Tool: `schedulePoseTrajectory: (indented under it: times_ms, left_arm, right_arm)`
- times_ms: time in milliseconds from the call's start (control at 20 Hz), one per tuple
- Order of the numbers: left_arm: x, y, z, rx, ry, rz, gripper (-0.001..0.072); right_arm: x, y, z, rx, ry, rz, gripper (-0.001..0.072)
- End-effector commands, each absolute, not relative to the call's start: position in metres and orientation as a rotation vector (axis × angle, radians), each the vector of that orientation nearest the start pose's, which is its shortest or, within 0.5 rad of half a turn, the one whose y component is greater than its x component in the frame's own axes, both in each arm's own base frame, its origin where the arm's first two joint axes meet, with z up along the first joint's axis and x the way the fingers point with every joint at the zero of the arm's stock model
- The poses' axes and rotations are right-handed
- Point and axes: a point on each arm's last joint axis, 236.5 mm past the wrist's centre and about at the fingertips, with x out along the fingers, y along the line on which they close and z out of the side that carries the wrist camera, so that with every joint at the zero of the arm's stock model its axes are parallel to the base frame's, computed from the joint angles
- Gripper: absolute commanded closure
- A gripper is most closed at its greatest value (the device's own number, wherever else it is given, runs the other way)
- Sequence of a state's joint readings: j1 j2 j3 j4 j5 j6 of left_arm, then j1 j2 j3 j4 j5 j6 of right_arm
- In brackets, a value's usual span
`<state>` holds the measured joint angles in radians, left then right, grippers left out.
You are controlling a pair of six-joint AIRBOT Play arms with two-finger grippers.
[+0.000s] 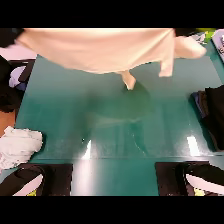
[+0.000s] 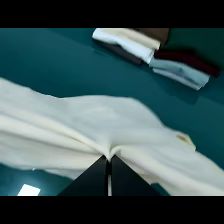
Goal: Fold the shirts.
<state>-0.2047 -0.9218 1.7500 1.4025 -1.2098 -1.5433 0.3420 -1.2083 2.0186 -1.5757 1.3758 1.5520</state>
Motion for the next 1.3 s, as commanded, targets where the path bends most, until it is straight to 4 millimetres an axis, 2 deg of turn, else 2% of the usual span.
schedulePoseTrajectory:
  times_ms: [0,100,200,300,350,400,500,650,750,850,900,950,1050,1150,1250]
  left_arm:
    - [0.289,-0.100,0.450,-0.028,0.230,-0.365,0.0682]
    - [0.283,-0.110,0.456,-0.043,0.214,-0.411,0.0682]
    - [0.288,-0.118,0.448,-0.048,0.241,-0.442,0.0682]
    - [0.300,-0.122,0.424,-0.039,0.329,-0.446,0.0682]
    - [0.309,-0.124,0.406,-0.034,0.392,-0.446,0.0682]
    - [0.321,-0.127,0.383,-0.030,0.466,-0.446,0.0682]
    - [0.345,-0.132,0.323,-0.025,0.640,-0.441,0.0682]
    - [0.373,-0.138,0.209,-0.019,0.924,-0.428,0.0682]
    - [0.390,-0.139,0.134,-0.003,1.054,-0.419,0.0681]
    - [0.419,-0.138,0.084,0.029,1.064,-0.401,0.0681]
    - [0.436,-0.136,0.067,0.042,1.056,-0.378,0.0682]
    - [0.451,-0.135,0.057,0.047,1.030,-0.361,0.0681]
    - [0.482,-0.136,0.052,0.037,0.939,-0.337,0.0681]
    - [0.509,-0.137,0.067,0.024,0.813,-0.316,0.0681]
    - [0.521,-0.137,0.081,0.018,0.742,-0.306,0.0681]
  right_arm:
    - [0.334,0.111,0.397,-0.107,0.441,0.312,0.0698]
    - [0.319,0.106,0.414,-0.097,0.384,0.314,0.0699]
    - [0.313,0.104,0.427,-0.085,0.353,0.315,0.0699]
    - [0.317,0.108,0.427,-0.086,0.374,0.321,0.0699]
    - [0.326,0.111,0.416,-0.092,0.411,0.322,0.0699]
    - [0.336,0.117,0.398,-0.098,0.470,0.331,0.0699]
    - [0.360,0.138,0.341,-0.103,0.628,0.373,0.0699]
    - [0.397,0.164,0.238,-0.058,0.892,0.433,0.0698]
    - [0.419,0.168,0.174,-0.061,1.010,0.412,0.0698]
    - [0.443,0.175,0.120,-0.052,1.069,0.397,0.0698]
    - [0.451,0.177,0.101,-0.049,1.089,0.392,0.0698]
    - [0.457,0.179,0.083,-0.049,1.114,0.388,0.0697]
    - [0.466,0.181,0.061,-0.047,1.141,0.381,0.0697]
    - [0.473,0.183,0.052,-0.026,1.140,0.365,0.0697]
    - [0.482,0.185,0.056,-0.017,1.099,0.365,0.0696]
